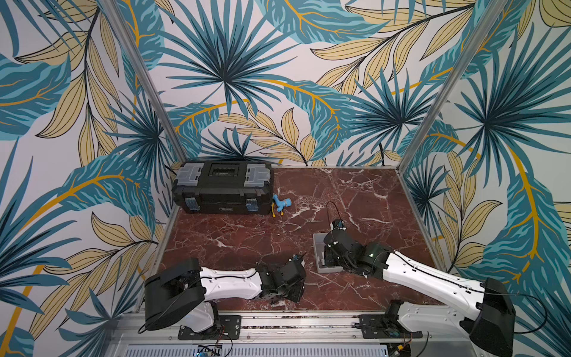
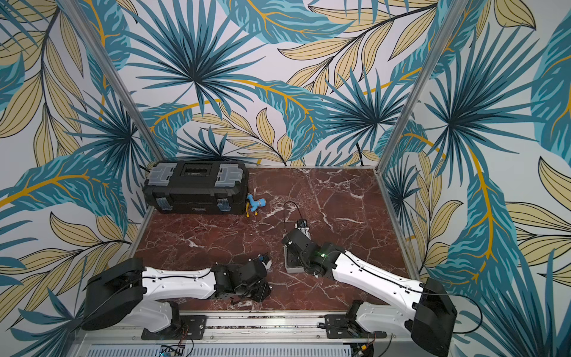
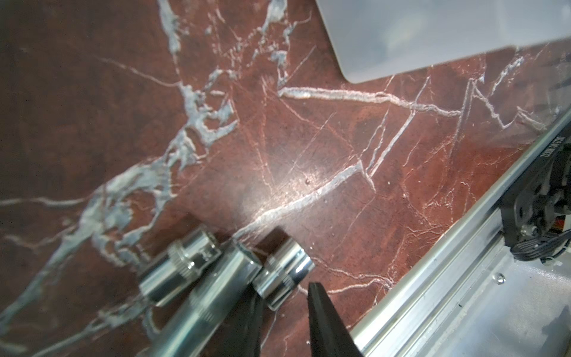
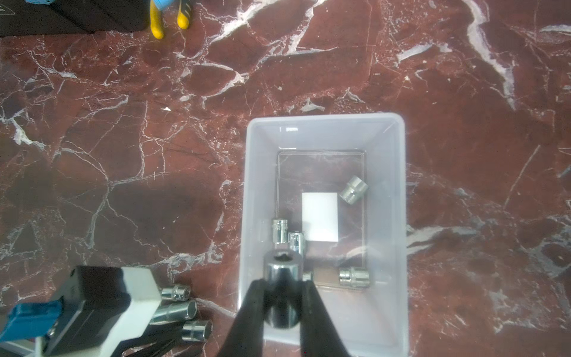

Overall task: Put the socket on the desktop into the storage box
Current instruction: Place the socket head in the storage box.

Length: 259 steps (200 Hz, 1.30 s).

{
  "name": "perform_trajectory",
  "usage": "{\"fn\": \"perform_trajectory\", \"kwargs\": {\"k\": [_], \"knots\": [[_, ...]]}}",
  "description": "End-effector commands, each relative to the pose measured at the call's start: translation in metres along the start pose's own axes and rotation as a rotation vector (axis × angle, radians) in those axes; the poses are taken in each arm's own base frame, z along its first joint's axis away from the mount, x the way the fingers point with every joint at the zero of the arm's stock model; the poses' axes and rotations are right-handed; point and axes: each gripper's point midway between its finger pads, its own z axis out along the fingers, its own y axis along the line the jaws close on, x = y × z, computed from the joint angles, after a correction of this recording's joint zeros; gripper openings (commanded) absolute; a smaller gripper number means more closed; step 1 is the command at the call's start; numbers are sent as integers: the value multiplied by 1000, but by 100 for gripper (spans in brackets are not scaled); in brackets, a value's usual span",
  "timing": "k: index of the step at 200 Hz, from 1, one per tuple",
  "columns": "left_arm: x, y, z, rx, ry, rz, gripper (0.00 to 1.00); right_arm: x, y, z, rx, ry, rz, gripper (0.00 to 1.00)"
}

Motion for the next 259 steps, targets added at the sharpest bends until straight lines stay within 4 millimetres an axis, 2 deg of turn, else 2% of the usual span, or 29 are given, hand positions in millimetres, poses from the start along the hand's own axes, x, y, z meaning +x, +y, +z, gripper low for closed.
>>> {"fn": "perform_trajectory", "kwargs": {"k": [1,156,174,183,193,206,221,236,259], "knots": [[-2,1,1,-6,-9,-4,30,4,-8,1,30,0,4,0],[1,2,-2,17,-20,-11,30,0,-11,3,65,-9,8,1],[0,1,-2,18,-18,-10,30,1,-11,3,65,-6,7,10],[0,1,-3,18,-19,-9,30,1,-10,4,63,1,4,22],[1,1,-3,18,-19,-9,30,2,-11,5,75,8,0,40],[1,1,-2,17,-17,-10,30,3,-13,5,94,20,-1,51],[1,2,-2,16,-16,-10,30,5,-6,4,83,22,-29,54],[3,4,-2,8,-11,-10,29,8,9,-1,60,9,-97,55],[4,7,-5,-4,-6,-7,29,24,31,-6,19,18,-187,56]]}}
